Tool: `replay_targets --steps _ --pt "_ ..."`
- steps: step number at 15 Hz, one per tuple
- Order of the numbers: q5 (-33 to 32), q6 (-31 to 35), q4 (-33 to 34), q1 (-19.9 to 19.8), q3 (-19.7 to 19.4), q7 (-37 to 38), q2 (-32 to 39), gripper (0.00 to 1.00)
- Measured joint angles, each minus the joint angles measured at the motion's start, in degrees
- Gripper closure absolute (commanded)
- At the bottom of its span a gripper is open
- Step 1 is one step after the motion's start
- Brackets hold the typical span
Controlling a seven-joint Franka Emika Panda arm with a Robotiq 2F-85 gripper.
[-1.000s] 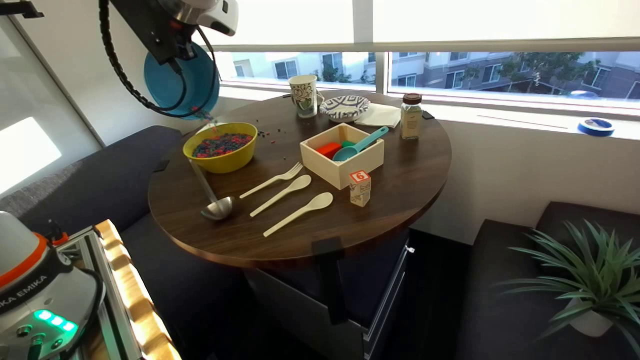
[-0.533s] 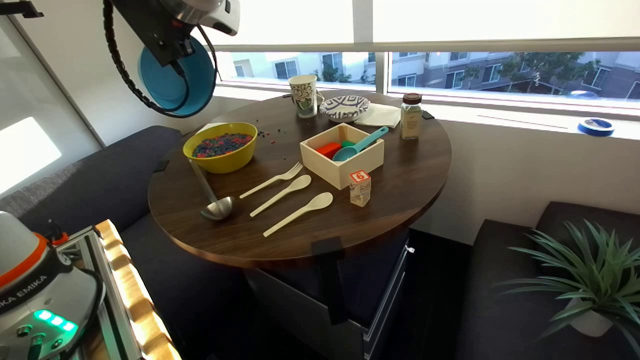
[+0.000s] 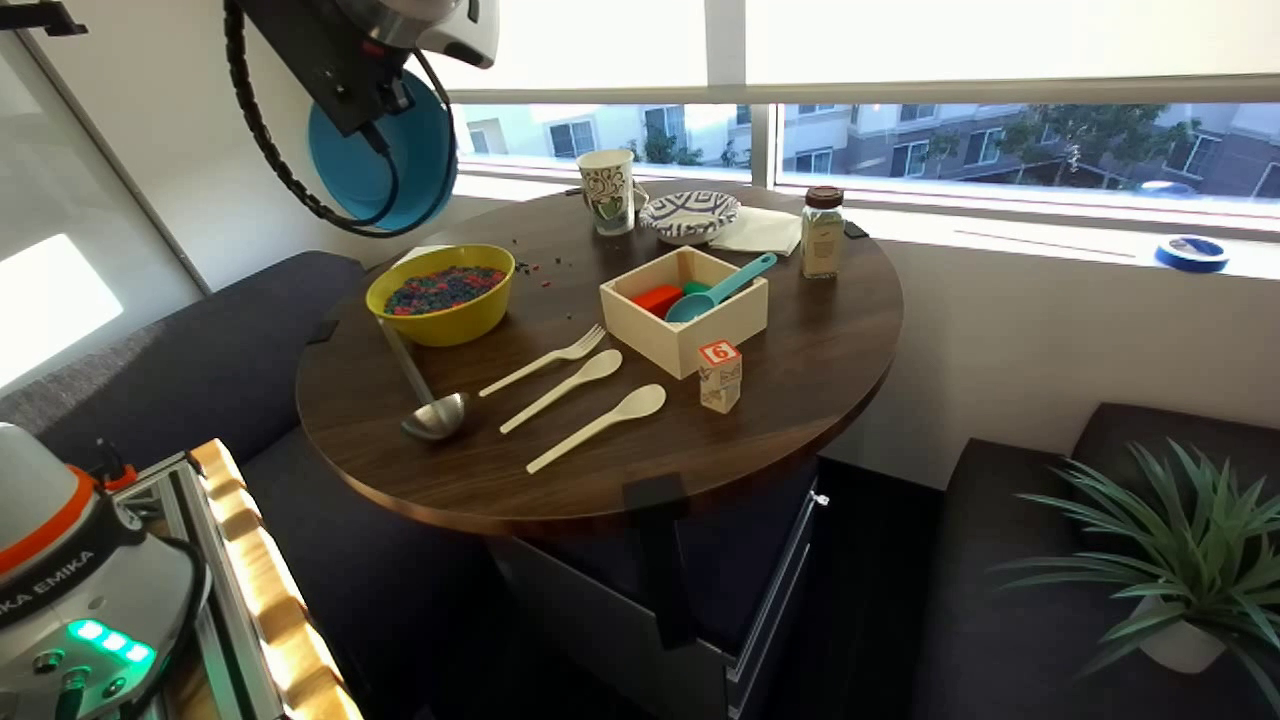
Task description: Pour the content in the blue bowl into the yellow bowl
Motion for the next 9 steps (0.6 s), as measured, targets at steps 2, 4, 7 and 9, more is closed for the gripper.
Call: replay_targets --steps 2,4,7,9 --pt "-0.69 7.21 -0.09 0.08 2.25 2.11 -0.89 0.99" --pt "-1.74 15.06 -0.46 0.48 5.17 5.00 -2.05 0.99" --pt "-4.61 27.77 -1.50 2.02 9.45 9.18 -3.31 0.99" --pt "-7.97 35.81 -1.98 3.41 11.78 12.48 -3.40 0.99"
